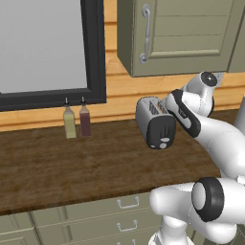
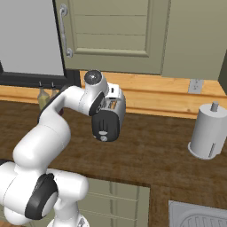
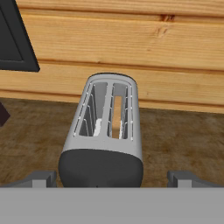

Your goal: Start the toaster. Once the lever pops up, take the bread to the plate on the dining counter.

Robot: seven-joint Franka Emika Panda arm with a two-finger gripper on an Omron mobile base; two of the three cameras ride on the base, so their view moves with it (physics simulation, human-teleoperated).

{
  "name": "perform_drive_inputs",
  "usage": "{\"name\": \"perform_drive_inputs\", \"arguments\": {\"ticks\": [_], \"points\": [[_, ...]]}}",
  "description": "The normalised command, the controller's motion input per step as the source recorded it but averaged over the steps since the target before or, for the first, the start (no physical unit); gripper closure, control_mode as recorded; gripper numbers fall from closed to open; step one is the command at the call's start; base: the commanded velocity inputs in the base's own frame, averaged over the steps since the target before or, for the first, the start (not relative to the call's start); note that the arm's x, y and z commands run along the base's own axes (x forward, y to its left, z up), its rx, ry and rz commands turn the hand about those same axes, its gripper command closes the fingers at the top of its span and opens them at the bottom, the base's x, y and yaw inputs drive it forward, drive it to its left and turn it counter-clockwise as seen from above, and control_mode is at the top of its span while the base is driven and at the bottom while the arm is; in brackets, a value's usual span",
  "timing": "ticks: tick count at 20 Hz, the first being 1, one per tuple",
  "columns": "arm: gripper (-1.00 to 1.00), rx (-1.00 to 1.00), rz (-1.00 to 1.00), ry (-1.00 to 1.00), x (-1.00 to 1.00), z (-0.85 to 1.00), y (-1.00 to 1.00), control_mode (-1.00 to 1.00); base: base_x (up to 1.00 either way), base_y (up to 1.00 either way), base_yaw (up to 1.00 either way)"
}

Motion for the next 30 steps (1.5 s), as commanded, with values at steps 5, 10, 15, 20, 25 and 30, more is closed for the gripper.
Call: {"name": "perform_drive_inputs", "arguments": {"ticks": [5,10,15,20,25,30], "points": [[-1.0,0.0,0.0,0.0,0.0,0.0,0.0,-1.0,0.0,0.0,0.0],[-1.0,0.0,0.0,0.0,0.0,0.0,0.0,-1.0,0.0,0.0,0.0],[-1.0,0.0,0.0,0.0,0.0,0.0,0.0,-1.0,0.0,0.0,0.0],[-1.0,0.0,0.0,0.0,0.0,0.0,0.0,-1.0,0.0,0.0,0.0],[-1.0,0.0,0.0,0.0,0.0,0.0,0.0,-1.0,0.0,0.0,0.0],[-1.0,0.0,0.0,0.0,0.0,0.0,0.0,-1.0,0.0,0.0,0.0]]}}
